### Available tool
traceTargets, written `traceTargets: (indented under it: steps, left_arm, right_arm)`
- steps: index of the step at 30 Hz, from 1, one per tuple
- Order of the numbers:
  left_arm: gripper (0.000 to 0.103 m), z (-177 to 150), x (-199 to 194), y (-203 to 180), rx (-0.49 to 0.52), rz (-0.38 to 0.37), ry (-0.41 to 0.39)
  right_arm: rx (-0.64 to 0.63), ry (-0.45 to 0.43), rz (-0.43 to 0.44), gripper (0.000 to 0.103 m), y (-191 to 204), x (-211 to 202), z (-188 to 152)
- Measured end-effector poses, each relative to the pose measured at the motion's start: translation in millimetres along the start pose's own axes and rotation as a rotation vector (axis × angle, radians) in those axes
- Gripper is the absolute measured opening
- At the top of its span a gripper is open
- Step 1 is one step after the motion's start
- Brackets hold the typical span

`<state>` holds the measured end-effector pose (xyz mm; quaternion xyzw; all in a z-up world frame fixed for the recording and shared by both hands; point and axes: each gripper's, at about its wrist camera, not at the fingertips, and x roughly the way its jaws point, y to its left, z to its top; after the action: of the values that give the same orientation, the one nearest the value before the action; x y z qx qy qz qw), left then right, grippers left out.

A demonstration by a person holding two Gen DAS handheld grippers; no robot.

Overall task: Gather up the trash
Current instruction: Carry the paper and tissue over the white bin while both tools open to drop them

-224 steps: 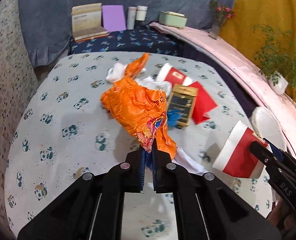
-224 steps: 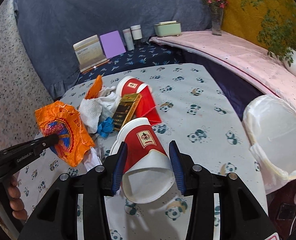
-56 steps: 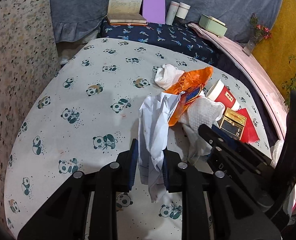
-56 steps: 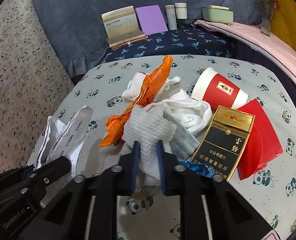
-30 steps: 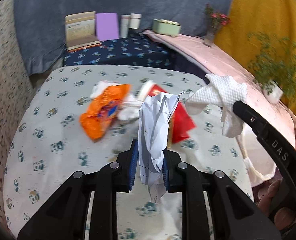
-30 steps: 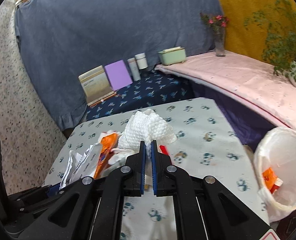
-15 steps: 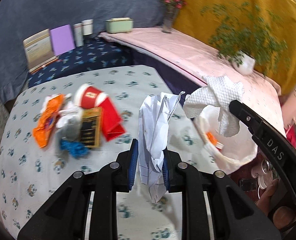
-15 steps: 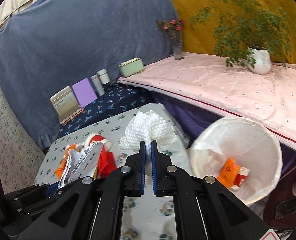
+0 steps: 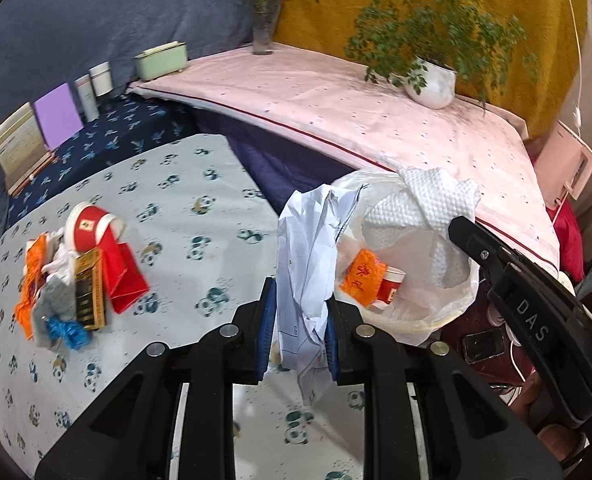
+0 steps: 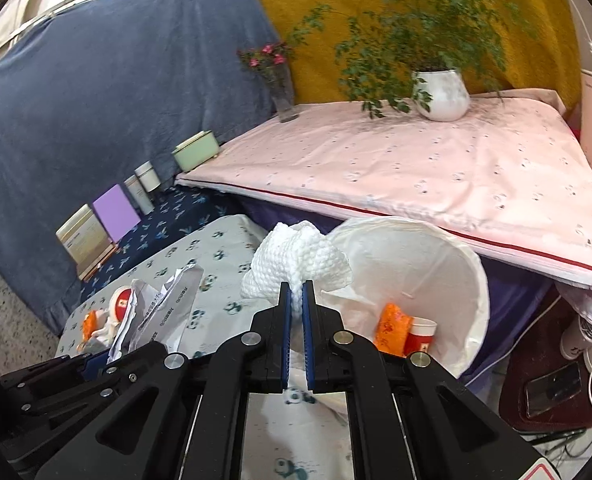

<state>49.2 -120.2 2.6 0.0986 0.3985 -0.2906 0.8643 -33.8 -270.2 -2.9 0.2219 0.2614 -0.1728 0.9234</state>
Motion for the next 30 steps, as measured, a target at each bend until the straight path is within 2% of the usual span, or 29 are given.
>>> traceTargets:
  steps: [9,19,20,24,30]
  left_arm:
    - [0.021,12,32,-43,0.074,-0.056,0.031]
    - [0.024,24,65,-65,0.093,-0.114,0.064]
    - [0.025,25,66,-65,0.091,-0.117,0.066]
    - [0.045,27,74,-64,0.081,-0.112,0.073]
    - [0.057,27,76,-59,0.074,-0.096,0.071]
  right_arm:
    - [0.062,0.006,-0.058,0.005,-44,5,0]
    - [0.097,0.024,-0.097,0.005,-69,18,-1]
    - [0.099,0.027,-0.099,0.005,-70,20,-1]
    - [0.103,0.033,-0.107,0.006,-73,26,-1]
    - [0.105,0.033,-0.101,0.012,-71,31,-1]
